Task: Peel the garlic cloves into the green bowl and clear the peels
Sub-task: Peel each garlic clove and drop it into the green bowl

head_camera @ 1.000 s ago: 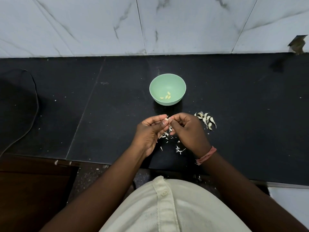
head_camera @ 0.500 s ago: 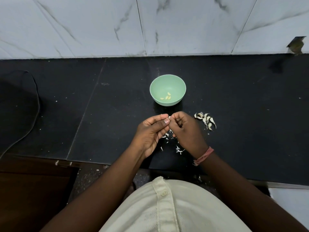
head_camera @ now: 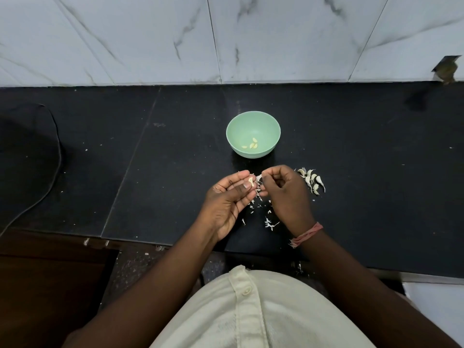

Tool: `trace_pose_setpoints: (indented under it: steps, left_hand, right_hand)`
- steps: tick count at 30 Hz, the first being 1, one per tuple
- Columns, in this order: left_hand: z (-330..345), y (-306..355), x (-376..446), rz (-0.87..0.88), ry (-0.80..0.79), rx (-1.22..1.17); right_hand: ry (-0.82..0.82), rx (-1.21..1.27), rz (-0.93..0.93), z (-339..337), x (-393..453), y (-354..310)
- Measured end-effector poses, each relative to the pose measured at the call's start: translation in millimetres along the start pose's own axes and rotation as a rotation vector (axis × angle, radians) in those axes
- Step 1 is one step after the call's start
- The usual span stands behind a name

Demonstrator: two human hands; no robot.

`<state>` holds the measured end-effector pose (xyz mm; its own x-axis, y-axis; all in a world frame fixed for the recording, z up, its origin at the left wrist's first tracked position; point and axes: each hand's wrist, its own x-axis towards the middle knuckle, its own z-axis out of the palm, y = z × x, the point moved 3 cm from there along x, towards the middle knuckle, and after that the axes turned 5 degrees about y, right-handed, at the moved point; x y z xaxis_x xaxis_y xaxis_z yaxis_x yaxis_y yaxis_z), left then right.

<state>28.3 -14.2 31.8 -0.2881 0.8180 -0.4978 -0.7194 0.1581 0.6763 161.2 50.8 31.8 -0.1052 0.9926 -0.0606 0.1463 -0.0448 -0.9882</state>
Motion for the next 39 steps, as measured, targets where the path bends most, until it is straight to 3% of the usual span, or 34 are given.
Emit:
trace_pose_setpoints:
  steps: [16, 31, 39]
  left_hand:
    - [-5.8, -0.9, 4.8, 0.118, 0.117, 0.073]
    - [-0.2, 3.8, -0.2, 0.3, 0.085, 0.339]
    - [-5.8, 7.3, -0.7, 0.372, 0.148, 0.451]
  right_hand:
    - [-0.041, -0.179, -0.149, 7.6, -4.6, -2.9]
    - [-0.026, -0.233, -0.12, 14.4, -2.0, -4.7]
    - [-0.054, -0.223, -0.133, 17.1, -5.3, -5.9]
